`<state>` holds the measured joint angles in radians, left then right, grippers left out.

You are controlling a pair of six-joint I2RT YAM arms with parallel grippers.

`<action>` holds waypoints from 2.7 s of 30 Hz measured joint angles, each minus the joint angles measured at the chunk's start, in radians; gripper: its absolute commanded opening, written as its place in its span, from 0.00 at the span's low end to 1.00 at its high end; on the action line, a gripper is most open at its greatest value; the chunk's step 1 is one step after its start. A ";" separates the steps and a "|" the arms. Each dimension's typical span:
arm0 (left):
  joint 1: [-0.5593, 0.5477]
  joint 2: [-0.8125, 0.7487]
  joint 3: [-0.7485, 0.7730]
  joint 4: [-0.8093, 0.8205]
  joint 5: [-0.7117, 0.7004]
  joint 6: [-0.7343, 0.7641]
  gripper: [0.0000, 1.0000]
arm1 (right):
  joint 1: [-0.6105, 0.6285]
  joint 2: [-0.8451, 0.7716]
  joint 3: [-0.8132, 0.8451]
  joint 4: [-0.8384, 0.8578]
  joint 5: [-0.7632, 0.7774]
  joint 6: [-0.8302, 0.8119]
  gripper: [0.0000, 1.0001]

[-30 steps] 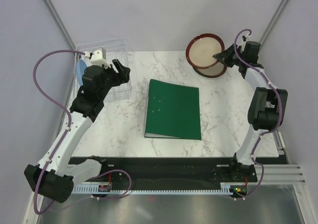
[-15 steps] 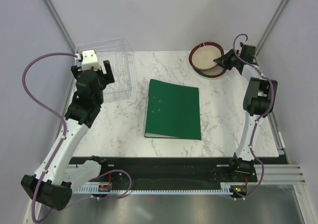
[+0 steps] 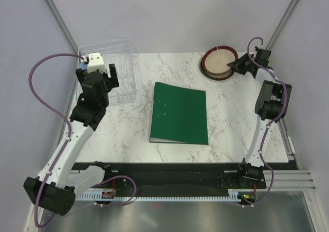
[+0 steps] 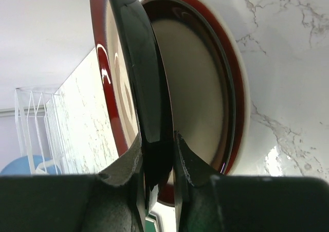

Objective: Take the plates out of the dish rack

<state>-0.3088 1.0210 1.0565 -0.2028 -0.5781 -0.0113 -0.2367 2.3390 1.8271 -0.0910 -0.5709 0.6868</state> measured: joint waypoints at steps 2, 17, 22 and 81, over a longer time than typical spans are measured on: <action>0.000 0.000 0.000 0.000 0.000 0.000 0.98 | -0.003 0.000 -0.002 0.000 -0.007 0.000 0.18; 0.005 -0.001 0.000 -0.014 0.000 -0.001 1.00 | -0.006 0.000 -0.055 -0.011 -0.112 -0.012 0.52; 0.020 0.001 0.000 -0.032 -0.023 0.000 1.00 | -0.003 -0.031 -0.093 -0.037 -0.138 -0.024 0.54; 0.406 0.711 0.293 0.062 -0.067 0.045 0.69 | 0.148 -0.672 -0.411 -0.232 -0.158 -0.258 0.61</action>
<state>0.0971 1.7321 1.3495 -0.1410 -0.6453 0.0341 -0.0887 1.6672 1.4158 -0.3225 -0.7288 0.4290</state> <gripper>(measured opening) 0.825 0.618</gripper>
